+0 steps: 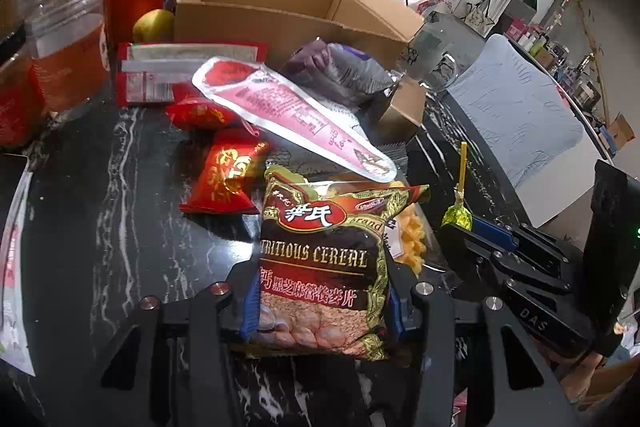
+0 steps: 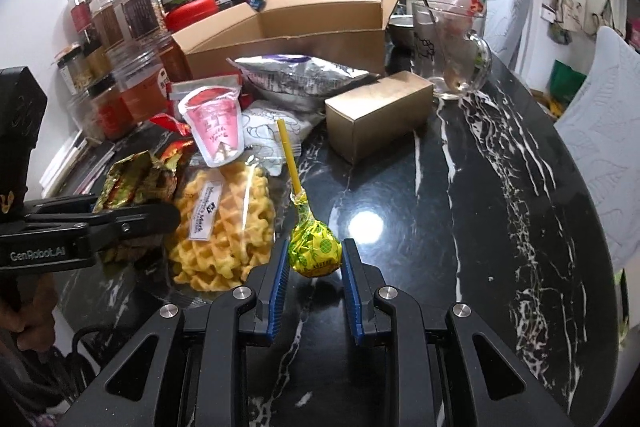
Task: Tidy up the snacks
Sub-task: 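Carry the cereal bag and lollipop over the open cardboard box with both tools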
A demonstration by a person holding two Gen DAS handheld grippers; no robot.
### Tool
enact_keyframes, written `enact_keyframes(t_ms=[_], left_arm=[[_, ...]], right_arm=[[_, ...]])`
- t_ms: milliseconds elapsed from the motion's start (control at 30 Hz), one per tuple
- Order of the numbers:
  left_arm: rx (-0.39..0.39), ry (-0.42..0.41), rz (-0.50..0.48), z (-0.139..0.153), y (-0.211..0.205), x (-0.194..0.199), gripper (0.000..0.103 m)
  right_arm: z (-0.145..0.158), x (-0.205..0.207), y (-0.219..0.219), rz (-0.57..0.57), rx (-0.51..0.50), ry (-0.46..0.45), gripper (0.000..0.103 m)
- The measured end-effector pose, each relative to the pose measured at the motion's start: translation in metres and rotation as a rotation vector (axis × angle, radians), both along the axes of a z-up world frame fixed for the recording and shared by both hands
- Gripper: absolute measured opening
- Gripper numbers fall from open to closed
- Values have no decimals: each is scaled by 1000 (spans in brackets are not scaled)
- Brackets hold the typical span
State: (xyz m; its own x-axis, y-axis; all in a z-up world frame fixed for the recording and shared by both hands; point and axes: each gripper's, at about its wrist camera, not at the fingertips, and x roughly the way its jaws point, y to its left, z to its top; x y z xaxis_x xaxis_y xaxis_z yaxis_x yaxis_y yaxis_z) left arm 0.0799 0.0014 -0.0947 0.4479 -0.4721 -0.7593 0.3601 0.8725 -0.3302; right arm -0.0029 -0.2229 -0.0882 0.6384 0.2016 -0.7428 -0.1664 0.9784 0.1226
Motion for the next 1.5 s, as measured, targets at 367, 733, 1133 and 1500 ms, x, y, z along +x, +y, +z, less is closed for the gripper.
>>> enact_keyframes(t_ms=[367, 733, 1133, 1500], left_arm=[[-10, -106, 13, 42, 19, -13, 47], [11, -251, 53, 92, 15, 14, 48], [-8, -373, 87, 149, 11, 65, 48], [-6, -433, 91, 174, -5, 120, 48]], right_arm=[[30, 0, 10, 29, 13, -65, 25], [84, 17, 17, 37, 18, -188, 25], [152, 67, 20, 100, 60, -302, 26], [177, 131, 18, 99, 53, -342, 26]])
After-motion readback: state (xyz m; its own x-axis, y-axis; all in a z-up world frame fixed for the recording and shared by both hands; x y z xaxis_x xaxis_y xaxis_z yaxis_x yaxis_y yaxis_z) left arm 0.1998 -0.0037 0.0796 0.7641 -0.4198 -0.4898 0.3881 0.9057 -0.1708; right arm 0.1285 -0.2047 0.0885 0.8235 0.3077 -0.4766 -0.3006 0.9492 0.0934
